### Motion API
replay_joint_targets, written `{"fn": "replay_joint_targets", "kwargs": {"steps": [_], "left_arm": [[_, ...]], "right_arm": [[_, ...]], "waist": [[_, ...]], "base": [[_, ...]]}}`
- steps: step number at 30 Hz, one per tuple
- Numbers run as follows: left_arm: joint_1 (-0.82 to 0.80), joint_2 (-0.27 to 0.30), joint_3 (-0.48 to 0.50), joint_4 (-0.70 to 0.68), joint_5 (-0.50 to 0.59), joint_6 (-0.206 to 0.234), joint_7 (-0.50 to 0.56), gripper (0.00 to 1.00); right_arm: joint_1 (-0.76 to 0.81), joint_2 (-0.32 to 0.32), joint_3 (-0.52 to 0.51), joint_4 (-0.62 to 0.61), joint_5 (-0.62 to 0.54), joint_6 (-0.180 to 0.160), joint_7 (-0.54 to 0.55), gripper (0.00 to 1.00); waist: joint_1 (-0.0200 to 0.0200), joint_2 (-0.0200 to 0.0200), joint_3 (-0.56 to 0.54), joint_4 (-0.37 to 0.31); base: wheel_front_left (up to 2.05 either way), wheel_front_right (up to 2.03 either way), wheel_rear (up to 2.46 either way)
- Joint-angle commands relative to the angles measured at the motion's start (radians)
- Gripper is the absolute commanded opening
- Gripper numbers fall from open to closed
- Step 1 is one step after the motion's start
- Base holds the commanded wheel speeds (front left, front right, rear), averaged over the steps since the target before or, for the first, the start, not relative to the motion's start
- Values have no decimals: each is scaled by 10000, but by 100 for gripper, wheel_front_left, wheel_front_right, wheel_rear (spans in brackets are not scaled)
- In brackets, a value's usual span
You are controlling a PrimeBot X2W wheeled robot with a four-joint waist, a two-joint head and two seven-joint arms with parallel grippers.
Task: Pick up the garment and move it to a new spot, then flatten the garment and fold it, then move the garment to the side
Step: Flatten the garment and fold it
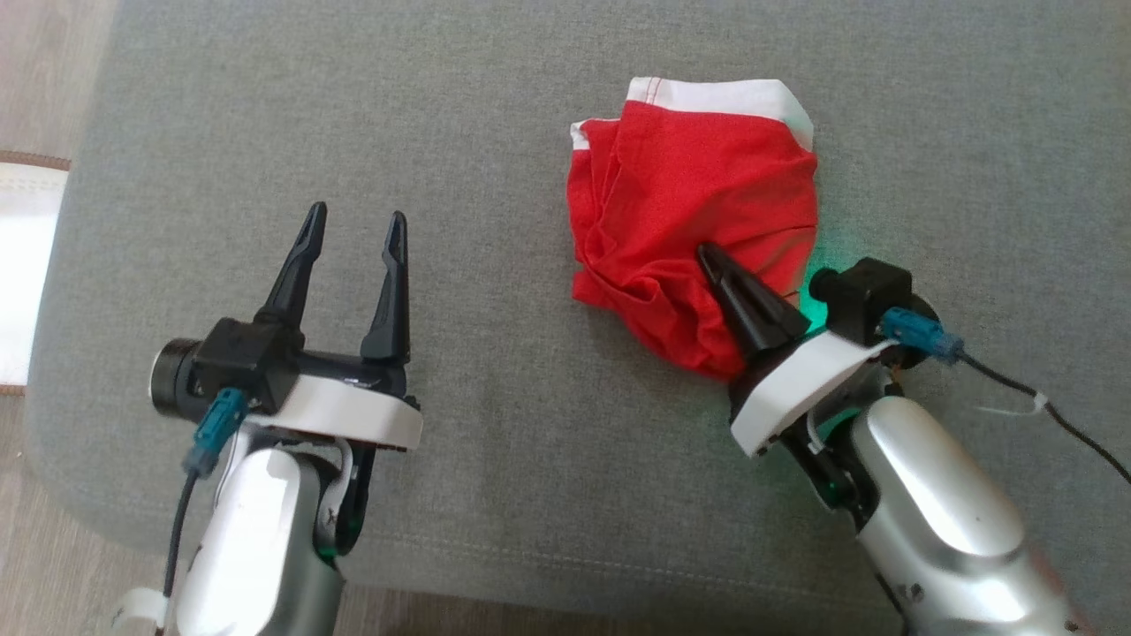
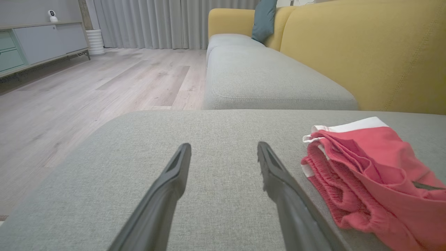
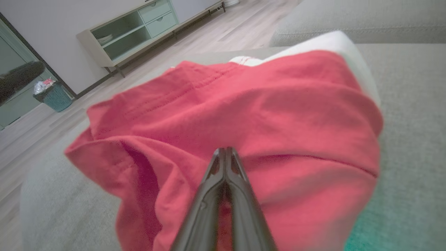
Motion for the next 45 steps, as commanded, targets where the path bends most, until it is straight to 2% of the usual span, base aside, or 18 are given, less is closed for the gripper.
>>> {"fn": "replay_joint_targets", "kwargs": {"steps": [1, 17, 32, 45], "left_arm": [[-305, 85, 285, -380, 16, 32, -51, 100], [-382, 44, 322, -377, 72, -36, -51, 100], [-388, 11, 311, -351, 43, -5, -51, 100], [-289, -4, 398, -349, 36, 8, -51, 100]], "right_arm": [[-279, 39, 338, -190, 187, 35, -168, 0], [-933, -145, 2328, 155, 1428, 35, -443, 0], [-1451, -15, 3745, 702, 2178, 35, -439, 0], [-971, -196, 4407, 520, 2585, 35, -224, 0]], "waist": [[0, 0, 29, -10], [0, 0, 138, -127], [0, 0, 155, -43], [0, 0, -14, -218]], "base": [[0, 0, 0], [0, 0, 0], [0, 0, 0], [0, 0, 0]]}}
